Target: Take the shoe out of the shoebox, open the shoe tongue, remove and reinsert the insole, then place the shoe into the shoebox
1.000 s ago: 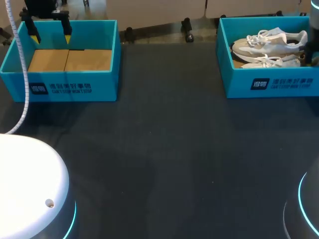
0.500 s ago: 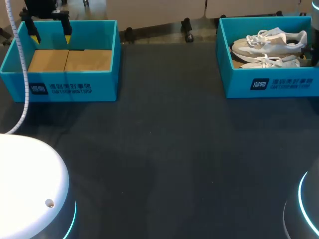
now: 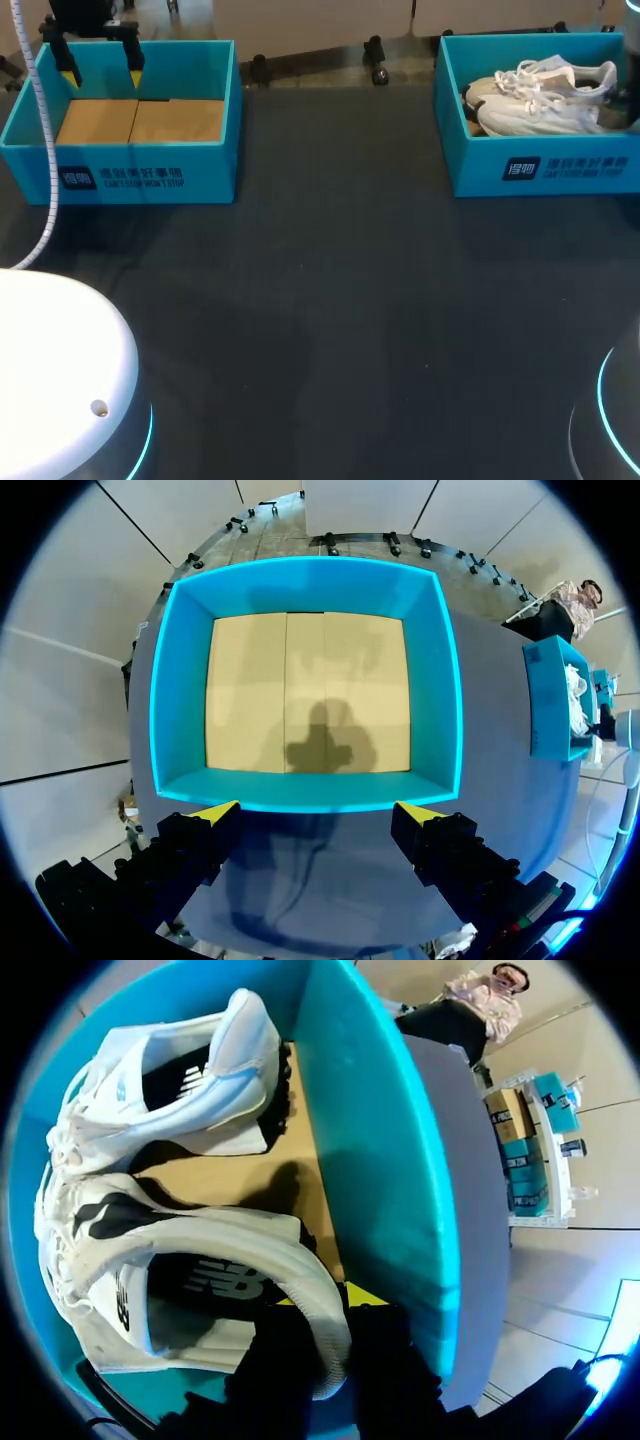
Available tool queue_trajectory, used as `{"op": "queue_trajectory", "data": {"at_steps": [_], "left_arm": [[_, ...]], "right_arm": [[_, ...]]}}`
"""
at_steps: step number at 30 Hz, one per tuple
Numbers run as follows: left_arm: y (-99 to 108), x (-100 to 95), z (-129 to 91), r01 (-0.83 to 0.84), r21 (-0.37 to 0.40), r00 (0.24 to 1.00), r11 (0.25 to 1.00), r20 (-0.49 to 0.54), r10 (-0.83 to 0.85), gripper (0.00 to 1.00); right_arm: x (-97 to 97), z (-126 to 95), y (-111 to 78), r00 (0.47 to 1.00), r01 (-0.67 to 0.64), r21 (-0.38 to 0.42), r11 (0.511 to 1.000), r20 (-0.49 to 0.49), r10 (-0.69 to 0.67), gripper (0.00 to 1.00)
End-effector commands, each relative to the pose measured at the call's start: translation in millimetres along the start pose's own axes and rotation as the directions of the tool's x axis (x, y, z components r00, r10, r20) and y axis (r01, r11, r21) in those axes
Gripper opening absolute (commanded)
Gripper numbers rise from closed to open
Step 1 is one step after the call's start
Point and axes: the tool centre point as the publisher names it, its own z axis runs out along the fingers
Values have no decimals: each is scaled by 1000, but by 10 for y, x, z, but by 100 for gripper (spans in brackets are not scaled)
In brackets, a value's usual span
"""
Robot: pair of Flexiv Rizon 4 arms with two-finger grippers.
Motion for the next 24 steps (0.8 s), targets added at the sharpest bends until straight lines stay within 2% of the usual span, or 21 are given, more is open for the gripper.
{"op": "queue_trajectory", "data": {"at_steps": [1, 14, 24], "left_arm": [[0, -1, -8, 0, -2, 1000, 1000, 1, 0, 100], [0, -1, -8, 0, -2, 1000, 1000, 1, 0, 100], [0, -1, -8, 0, -2, 1000, 1000, 1, 0, 100]], "right_arm": [[-46, -203, -53, 1000, -4, -6, 1000, 11, 4, 0], [-123, -732, 39, 997, -4, -29, 1000, 80, 6, 0], [-97, -1164, 56, 995, 19, -22, 1000, 95, -17, 0]]}}
